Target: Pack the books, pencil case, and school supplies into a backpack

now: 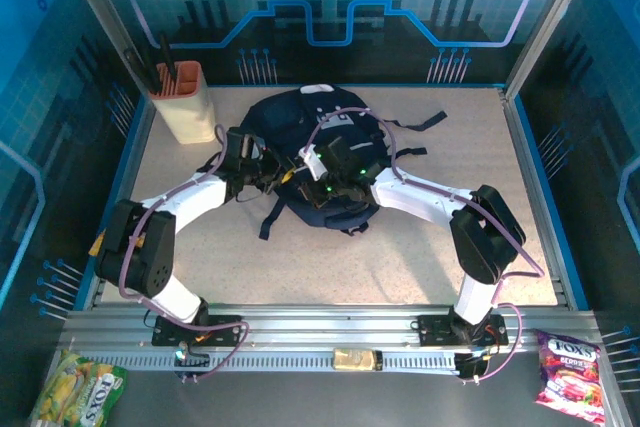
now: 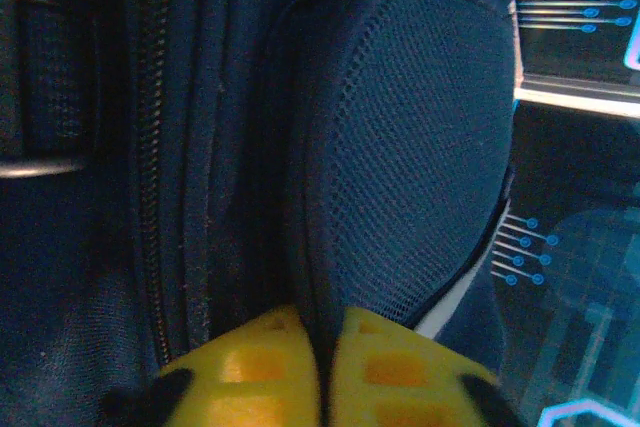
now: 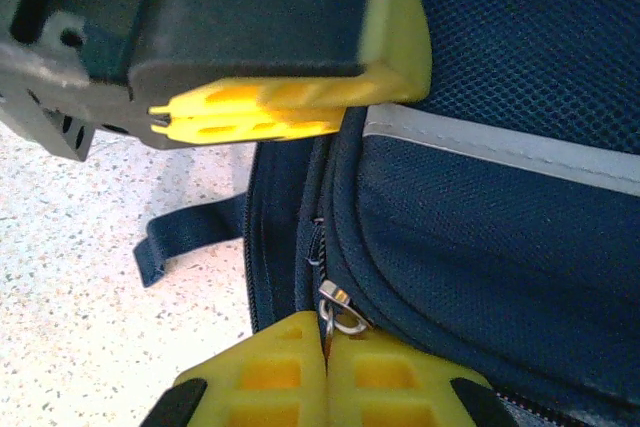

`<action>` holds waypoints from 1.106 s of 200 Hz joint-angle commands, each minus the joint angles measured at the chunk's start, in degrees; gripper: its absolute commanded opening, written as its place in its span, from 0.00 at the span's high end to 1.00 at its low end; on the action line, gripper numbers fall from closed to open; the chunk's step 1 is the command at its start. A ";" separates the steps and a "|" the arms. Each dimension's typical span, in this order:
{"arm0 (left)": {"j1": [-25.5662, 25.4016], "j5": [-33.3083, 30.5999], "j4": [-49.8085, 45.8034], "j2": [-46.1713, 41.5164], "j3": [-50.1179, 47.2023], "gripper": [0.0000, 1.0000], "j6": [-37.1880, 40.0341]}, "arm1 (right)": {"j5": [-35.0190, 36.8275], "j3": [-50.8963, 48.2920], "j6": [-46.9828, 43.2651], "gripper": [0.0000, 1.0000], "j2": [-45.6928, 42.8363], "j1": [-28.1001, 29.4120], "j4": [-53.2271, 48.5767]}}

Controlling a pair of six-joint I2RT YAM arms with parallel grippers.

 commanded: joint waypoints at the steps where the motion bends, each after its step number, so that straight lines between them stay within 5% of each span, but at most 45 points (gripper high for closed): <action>1: 0.28 -1.20 1.27 1.48 2.98 1.00 1.75 | 2.08 -1.00 0.99 0.96 -2.03 1.66 -2.15; 77: 0.90 -1.54 -1.09 1.88 3.98 1.00 4.98 | 13.58 -11.48 1.21 0.94 -9.91 -3.50 -4.70; 140: 1.91 -0.05 -4.66 1.57 4.40 1.00 11.24 | 17.67 -12.41 -6.35 0.98 -10.12 -13.67 -2.53; 182: 2.70 1.38 -9.93 2.78 6.94 1.00 17.63 | 16.44 -9.52 -6.14 1.00 -7.33 -21.65 -2.30; 221: 2.57 3.45 -13.31 7.48 13.73 1.00 21.10 | 13.92 -11.32 -3.90 1.00 -11.50 -20.26 -7.33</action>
